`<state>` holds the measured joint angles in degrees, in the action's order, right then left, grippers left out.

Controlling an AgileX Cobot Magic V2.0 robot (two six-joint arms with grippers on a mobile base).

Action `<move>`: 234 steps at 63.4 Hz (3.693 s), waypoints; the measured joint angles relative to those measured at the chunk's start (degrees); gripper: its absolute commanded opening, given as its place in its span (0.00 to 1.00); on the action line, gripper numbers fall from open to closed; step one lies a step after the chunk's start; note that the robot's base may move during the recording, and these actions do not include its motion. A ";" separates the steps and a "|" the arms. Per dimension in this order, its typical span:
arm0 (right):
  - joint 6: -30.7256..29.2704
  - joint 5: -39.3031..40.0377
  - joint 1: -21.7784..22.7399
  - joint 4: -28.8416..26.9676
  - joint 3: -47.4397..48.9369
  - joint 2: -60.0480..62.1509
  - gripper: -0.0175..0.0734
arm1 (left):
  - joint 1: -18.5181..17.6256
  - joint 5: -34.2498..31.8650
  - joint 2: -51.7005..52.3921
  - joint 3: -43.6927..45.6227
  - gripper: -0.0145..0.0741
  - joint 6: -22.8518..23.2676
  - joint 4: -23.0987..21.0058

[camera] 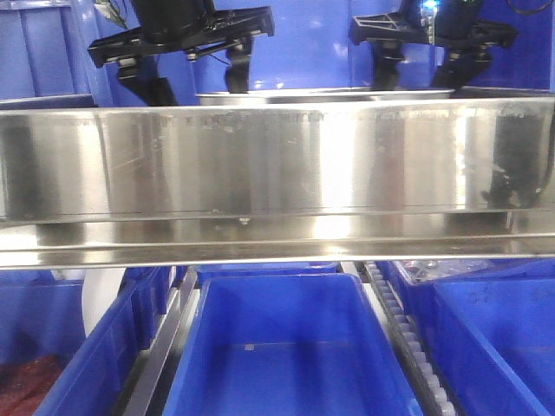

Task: Stack silver trays without gaps
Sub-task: 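Grasp the silver tray rims with both grippers and lift, then pull the held tray up out of the bin toward the robot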

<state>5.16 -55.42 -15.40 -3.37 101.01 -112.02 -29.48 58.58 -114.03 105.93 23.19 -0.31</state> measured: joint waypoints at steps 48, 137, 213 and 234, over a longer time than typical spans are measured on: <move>3.96 -7.13 -0.25 0.45 -0.06 5.38 0.26 | -2.47 9.86 0.00 7.34 0.12 1.47 6.33; 18.67 -15.12 -16.88 8.85 -8.20 24.92 0.26 | -6.48 13.43 28.05 -15.21 0.12 -1.14 8.95; 19.04 -15.72 -16.88 10.11 -8.52 25.30 0.26 | -6.48 10.14 28.05 -15.37 0.12 1.19 8.55; 19.04 -16.61 -16.88 10.36 -8.52 25.30 0.26 | -6.48 9.17 24.58 -15.37 0.12 1.68 8.53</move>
<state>24.19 -72.03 -32.28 7.00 92.49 -86.72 -35.97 67.75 -89.45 90.56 24.87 8.22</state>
